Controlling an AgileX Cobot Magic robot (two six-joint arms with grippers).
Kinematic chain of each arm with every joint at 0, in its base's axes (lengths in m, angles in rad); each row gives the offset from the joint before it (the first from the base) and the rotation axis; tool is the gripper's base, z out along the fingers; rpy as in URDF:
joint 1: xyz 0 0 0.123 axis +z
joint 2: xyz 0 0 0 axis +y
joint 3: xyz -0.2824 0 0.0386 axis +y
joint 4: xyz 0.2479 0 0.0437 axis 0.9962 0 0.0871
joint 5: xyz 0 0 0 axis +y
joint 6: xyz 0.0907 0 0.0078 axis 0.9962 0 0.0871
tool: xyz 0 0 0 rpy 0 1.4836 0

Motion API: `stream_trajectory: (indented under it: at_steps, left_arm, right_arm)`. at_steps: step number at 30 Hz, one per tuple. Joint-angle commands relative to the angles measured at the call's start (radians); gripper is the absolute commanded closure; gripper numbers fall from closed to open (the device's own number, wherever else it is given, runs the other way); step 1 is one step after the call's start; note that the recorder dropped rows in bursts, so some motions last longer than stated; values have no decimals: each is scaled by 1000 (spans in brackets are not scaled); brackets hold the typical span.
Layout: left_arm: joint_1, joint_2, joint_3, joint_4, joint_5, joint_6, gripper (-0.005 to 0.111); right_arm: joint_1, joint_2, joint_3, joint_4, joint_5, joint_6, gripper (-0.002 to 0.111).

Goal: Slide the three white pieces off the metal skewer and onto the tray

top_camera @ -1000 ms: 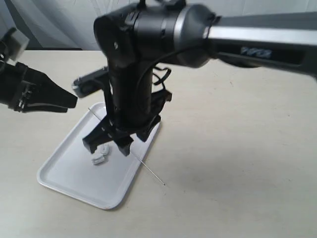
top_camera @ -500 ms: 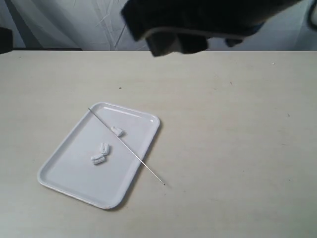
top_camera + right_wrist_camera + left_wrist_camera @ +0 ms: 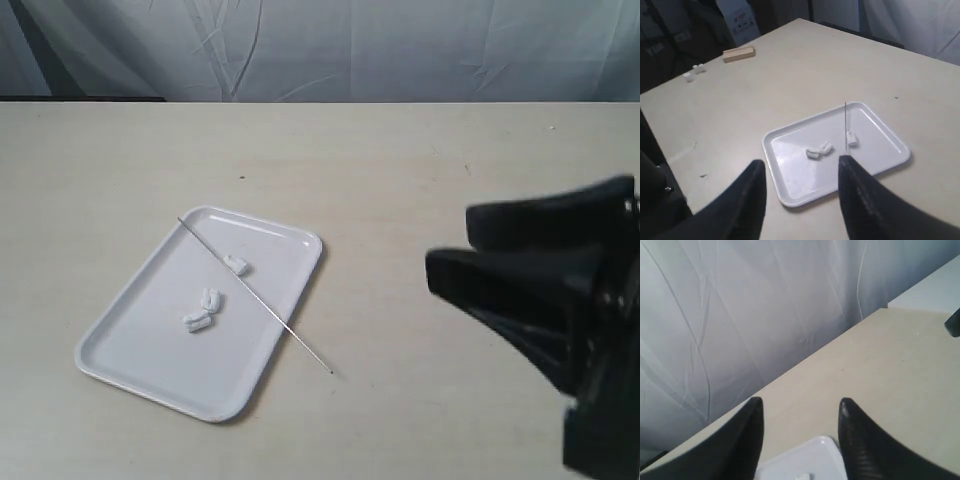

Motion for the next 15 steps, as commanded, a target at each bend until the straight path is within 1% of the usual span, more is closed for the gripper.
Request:
stream_trajectory:
  at_steps: [1,3,6,9,15]
  left_arm:
    - [-19,-110,125,109,-134,-147,61]
    - [-19,-147,173,167,-194,-278,61]
    - [-19,-180,200,194,-201,-406,61]
    - [-19,-187,200,193,-172,-417,61]
    - [-19,-187,200,194,-174,-411,61]
  right_arm:
    - [3,-128,201,39,-237,9,65]
    - [3,-161,260,62,-285,9,65]
    - [3,-196,302,116,-278,9,65]
    - [3,-208,311,179,-227,9,65]
    - [3,-208,311,187,-207,10,65]
